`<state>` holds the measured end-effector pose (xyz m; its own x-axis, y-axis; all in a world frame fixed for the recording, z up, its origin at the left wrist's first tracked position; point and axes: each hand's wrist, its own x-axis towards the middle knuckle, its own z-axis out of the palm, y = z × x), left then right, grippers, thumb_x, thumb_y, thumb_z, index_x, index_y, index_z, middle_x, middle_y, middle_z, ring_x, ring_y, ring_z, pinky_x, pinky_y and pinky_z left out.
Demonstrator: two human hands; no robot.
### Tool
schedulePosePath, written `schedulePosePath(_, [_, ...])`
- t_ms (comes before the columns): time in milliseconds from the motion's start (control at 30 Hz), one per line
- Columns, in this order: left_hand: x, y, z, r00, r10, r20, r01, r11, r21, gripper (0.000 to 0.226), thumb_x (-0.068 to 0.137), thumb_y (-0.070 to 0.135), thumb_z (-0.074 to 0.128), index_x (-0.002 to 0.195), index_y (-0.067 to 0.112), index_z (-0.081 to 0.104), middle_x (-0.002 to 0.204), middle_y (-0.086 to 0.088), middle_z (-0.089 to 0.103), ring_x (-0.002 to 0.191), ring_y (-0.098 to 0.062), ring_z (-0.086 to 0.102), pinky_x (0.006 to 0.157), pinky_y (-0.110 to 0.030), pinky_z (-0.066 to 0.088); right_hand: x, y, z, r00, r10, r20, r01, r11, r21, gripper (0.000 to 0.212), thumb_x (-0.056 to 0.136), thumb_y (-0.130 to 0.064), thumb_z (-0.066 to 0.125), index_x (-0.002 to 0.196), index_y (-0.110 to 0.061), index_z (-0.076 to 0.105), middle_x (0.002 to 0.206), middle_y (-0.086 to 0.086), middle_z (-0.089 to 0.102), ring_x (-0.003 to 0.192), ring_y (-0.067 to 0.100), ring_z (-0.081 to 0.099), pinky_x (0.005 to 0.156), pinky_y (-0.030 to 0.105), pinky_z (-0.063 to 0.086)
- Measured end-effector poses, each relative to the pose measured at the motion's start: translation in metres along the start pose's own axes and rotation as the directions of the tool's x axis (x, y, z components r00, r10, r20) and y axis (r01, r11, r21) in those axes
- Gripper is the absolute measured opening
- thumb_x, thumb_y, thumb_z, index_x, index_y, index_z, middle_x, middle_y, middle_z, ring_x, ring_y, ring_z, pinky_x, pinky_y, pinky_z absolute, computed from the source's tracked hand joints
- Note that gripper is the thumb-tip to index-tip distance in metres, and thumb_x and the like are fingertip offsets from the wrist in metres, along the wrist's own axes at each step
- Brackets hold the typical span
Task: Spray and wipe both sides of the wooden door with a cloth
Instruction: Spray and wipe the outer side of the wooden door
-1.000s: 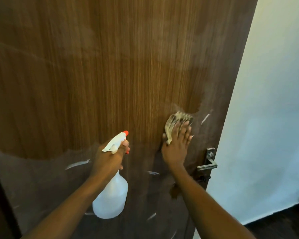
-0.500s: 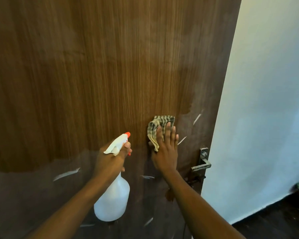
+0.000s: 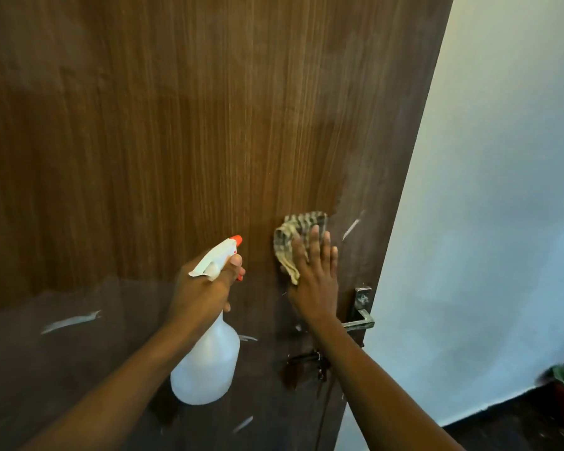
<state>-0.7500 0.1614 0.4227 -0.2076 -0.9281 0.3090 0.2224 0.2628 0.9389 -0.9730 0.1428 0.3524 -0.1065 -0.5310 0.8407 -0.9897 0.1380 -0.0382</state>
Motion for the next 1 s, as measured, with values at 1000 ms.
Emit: schedulePosePath(1000, [-0.012, -0.021, 0.157, 0.994, 0.007, -0.111, 0.027, 0.952, 0.305, 0.03, 0.086, 0.035, 0.06, 0.108, 0.014, 0.064, 0.092, -0.008, 0.069, 0.055, -0.019, 0.058, 0.043, -0.019, 0.044, 0.03, 0.154, -0.016, 0.947, -0.313, -0.076, 0.317, 0.947, 0.047, 0.062, 0.102, -0.052, 0.037, 0.155, -0.022, 0.032, 0.164, 0.015, 0.016, 0.152, 0.041, 0.007, 0.12, 0.06, 0.016])
